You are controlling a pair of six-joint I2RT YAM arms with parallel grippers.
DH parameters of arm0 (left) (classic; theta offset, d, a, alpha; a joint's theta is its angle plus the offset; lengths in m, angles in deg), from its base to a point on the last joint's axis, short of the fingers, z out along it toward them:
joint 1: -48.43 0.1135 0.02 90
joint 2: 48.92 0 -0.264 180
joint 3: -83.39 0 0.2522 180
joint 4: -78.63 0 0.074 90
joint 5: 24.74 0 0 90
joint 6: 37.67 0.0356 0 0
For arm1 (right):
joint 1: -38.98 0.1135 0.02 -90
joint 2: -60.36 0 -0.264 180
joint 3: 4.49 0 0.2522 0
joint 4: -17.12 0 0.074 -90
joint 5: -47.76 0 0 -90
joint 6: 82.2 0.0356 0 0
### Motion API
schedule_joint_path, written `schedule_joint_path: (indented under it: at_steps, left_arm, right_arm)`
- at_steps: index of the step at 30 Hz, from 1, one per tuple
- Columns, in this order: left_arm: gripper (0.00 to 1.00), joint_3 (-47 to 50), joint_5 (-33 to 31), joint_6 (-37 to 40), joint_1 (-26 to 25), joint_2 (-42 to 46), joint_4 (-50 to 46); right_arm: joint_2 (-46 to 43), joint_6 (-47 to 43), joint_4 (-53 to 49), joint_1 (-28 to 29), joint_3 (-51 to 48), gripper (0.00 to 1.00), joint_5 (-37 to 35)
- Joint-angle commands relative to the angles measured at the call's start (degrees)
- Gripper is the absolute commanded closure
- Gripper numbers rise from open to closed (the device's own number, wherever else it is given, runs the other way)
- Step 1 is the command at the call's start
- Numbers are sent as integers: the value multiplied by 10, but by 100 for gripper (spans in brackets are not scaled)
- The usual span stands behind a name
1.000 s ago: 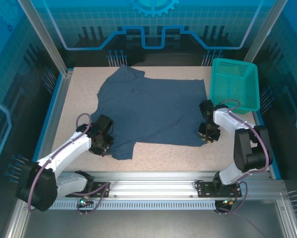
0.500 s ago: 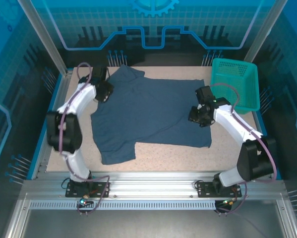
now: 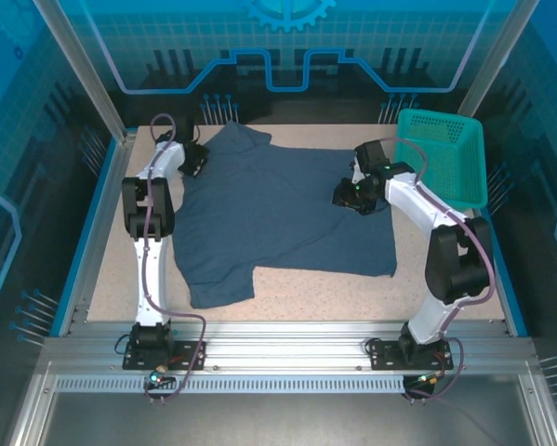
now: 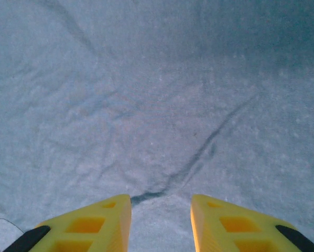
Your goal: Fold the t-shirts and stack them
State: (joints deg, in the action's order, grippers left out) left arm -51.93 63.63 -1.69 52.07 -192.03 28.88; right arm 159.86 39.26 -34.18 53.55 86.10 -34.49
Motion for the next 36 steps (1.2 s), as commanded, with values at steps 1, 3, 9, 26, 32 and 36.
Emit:
schedule_joint_path:
  at_steps: [1,3,9,26,32,36]
  left_arm:
    - [88,87,-37,1,24,51,-54]
    - [89,138,-49,8,38,79,-48]
    - [85,212,-56,28,75,135,-16]
    - [70,152,5,-7,-1,155,-115]
    - [74,137,51,-7,0,106,-123]
    - [76,59,76,9,1,38,-128]
  right_arm:
    - [30,6,-24,-2,21,65,11]
    - [39,7,-25,0,30,65,10]
    - [83,6,-50,9,84,64,-3]
    - [276,30,-83,-17,269,66,-34]
    - [335,51,-123,-24,313,67,-33]
    - [377,60,-148,-36,346,67,-25]
